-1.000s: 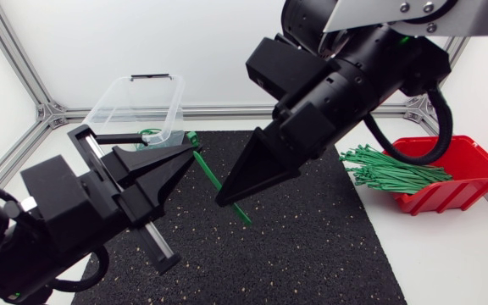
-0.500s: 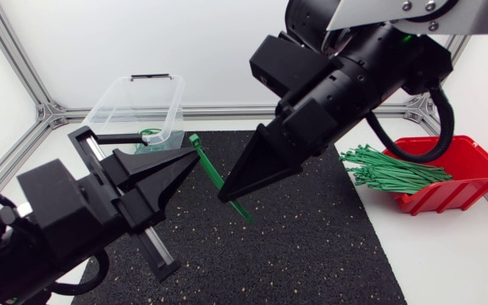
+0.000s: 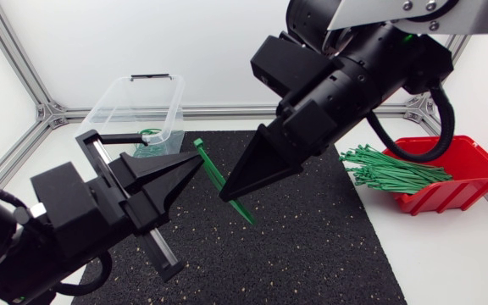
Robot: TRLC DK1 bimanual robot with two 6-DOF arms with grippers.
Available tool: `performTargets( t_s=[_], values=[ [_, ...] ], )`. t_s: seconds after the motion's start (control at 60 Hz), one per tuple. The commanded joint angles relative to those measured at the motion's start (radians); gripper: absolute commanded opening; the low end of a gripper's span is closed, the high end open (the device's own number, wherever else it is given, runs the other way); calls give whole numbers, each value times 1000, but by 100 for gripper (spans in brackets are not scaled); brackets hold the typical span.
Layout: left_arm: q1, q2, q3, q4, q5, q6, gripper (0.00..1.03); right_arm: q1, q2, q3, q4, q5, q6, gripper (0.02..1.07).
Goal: Take a green cable tie from the red box, thread the tail through the head to close it, then place it in the transparent bin on the left.
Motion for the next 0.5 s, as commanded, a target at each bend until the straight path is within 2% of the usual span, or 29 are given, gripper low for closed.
performTargets(
  t_s=[0.0,0.483],
  values=[
    [2,-1,-25,19,4,10,4,-8,-15,7,-12,2,-15,7],
    [-33,-1,-28,15,4,10,4,-12,-22,1,-10,2,-15,7]
  ],
)
